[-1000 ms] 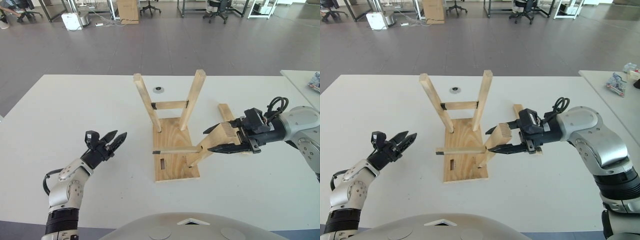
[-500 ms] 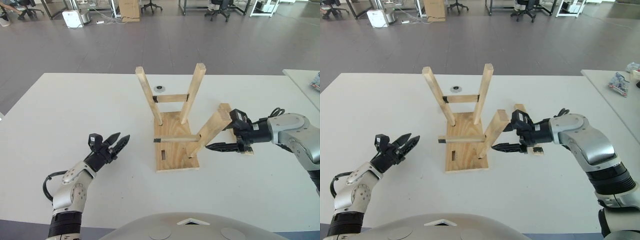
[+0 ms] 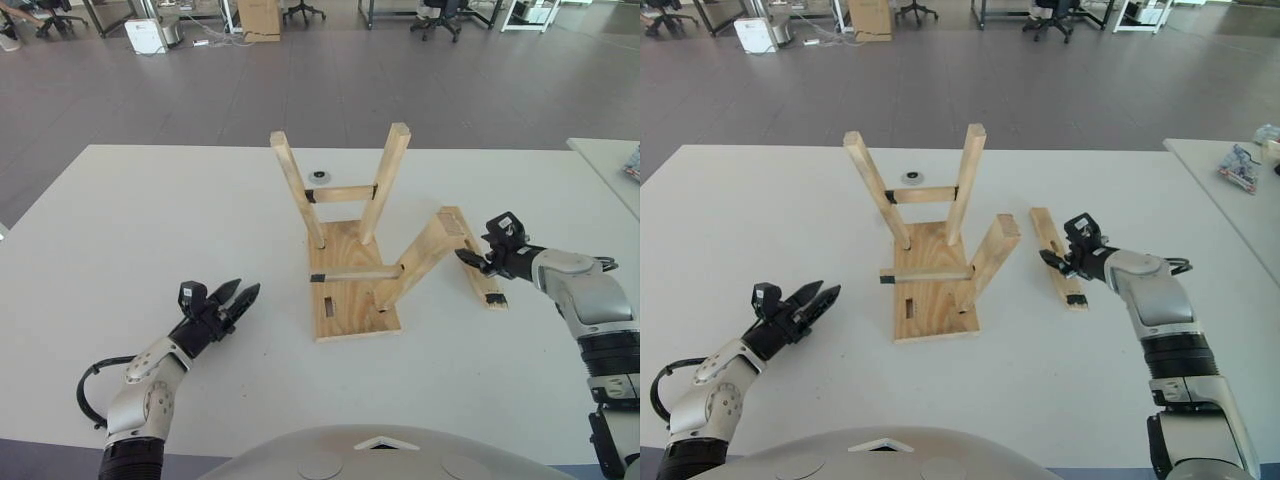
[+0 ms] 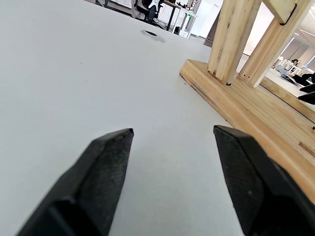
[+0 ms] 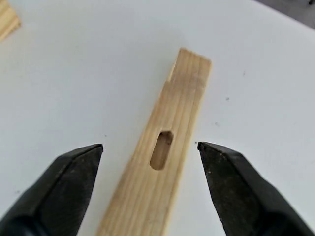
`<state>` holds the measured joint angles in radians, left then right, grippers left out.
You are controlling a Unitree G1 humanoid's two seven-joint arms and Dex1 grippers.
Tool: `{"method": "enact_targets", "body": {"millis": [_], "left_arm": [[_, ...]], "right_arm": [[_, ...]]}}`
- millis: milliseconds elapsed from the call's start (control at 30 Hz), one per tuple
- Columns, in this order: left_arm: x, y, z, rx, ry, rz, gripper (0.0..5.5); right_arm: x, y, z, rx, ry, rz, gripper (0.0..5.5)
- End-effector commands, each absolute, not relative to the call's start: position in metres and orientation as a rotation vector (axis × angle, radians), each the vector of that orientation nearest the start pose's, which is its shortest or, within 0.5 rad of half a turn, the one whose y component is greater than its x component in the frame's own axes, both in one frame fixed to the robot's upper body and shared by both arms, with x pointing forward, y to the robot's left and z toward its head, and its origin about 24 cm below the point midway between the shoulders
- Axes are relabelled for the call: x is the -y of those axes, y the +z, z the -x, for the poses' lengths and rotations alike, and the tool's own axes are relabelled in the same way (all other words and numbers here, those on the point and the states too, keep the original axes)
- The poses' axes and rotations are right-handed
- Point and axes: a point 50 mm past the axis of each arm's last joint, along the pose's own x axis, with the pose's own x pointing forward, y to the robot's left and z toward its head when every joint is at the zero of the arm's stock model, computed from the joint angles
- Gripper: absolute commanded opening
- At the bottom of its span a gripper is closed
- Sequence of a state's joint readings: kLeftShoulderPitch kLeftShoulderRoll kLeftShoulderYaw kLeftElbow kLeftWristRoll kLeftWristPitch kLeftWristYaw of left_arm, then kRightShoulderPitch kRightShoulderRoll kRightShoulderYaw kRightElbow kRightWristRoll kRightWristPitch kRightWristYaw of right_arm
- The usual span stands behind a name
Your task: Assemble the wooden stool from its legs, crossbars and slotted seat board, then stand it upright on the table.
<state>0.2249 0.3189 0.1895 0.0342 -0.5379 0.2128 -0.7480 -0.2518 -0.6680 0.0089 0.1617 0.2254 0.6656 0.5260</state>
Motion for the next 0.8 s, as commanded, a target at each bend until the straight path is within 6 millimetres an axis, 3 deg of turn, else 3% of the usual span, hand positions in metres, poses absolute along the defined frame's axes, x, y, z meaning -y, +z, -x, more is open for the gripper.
{"method": "enact_targets", "body": {"millis": [33,133,433,567,600,700,800], "left_arm": [[-0.229,0.005,-0.188,-0.265,-0.486,0.335,3.0],[-0.228,0.006,-0.188,-0.262,-0.487,0.336,3.0],[-0.236,0.009,-0.196,-0.258,-0.426,0.358,3.0],[-0.252,0.039,-0.219,-0.18,-0.429,0.311,3.0],[-0.26,0.053,-0.228,-0.135,-0.424,0.297,3.0],[-0.27,0.118,-0.254,0.045,-0.5,0.322,3.0],[-0.249,0.199,-0.26,0.175,-0.882,0.384,3.0]], "right_arm": [[0.282,0.022,-0.26,-0.791,0.204,0.21,3.6],[0.284,0.002,-0.243,-0.882,0.177,0.14,3.6],[0.289,0.01,-0.245,-0.865,0.196,0.11,2.15],[0.292,0.02,-0.257,-0.783,0.183,0.099,2.12],[0.292,0.029,-0.264,-0.722,0.197,0.092,2.12],[0.29,0.086,-0.291,-0.439,0.269,0.023,2.12],[0.266,0.184,-0.307,-0.093,0.556,-0.129,2.12]]}}
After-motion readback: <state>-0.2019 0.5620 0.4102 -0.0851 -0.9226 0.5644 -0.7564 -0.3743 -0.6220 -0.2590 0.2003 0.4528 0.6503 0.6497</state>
